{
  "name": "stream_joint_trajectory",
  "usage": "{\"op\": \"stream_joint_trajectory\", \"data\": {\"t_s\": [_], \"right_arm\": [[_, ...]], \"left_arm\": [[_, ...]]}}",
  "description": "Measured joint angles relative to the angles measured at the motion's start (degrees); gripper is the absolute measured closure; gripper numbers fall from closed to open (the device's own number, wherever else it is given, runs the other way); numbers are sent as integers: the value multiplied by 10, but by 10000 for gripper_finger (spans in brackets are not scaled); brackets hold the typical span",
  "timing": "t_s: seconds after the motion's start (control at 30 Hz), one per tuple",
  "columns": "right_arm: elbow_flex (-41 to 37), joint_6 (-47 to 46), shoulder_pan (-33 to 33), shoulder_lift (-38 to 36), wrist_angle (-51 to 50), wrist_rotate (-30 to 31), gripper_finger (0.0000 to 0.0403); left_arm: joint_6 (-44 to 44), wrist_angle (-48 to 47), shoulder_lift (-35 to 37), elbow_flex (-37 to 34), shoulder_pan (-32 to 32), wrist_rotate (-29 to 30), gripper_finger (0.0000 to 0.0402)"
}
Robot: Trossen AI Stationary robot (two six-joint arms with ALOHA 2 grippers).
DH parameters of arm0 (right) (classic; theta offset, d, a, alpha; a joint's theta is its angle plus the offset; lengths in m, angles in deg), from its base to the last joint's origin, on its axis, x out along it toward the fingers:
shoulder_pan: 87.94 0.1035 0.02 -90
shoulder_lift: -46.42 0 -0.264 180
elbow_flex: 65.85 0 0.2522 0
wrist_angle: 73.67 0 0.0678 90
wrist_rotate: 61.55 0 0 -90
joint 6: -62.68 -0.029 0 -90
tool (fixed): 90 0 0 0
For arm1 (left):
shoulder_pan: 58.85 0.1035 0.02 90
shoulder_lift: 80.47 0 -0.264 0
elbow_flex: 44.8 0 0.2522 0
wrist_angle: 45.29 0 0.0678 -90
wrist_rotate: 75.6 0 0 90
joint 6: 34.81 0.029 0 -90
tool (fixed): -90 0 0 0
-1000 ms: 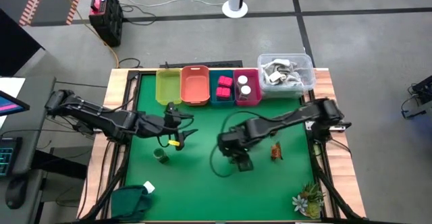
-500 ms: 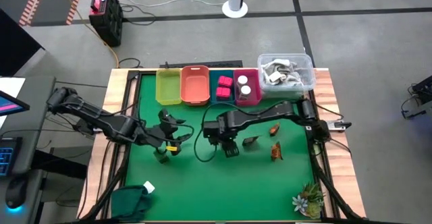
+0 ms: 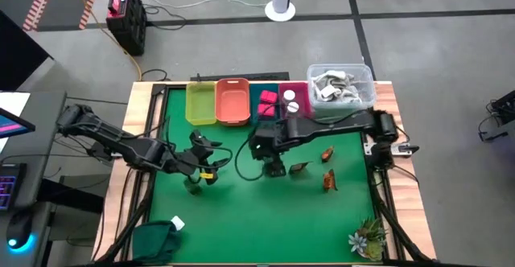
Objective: Sort spices by type
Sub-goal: Put the right green seasoning bottle into the yellow bin
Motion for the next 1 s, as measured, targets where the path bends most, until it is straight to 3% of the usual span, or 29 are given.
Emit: {"op": "stream_joint_trajectory", "data": {"t_s": [0.2, 0.4, 0.6, 0.77, 1.0], "right_arm": [[-111, -28, -33, -109, 58, 23, 55], [-290, -80, -60, -255, 210, 24, 57], [-442, -127, -48, -375, 351, 80, 57], [-514, -141, -35, -429, 410, 108, 56], [-556, -131, -30, -451, 532, 140, 56]], "left_arm": [[49, 84, -65, 0, 17, -15, 136], [128, 246, -135, 0, 49, -115, 136], [160, 344, -185, 0, 76, -124, 136], [208, 464, -228, 8, 85, -161, 129], [212, 489, -330, 68, 111, -181, 121]]}}
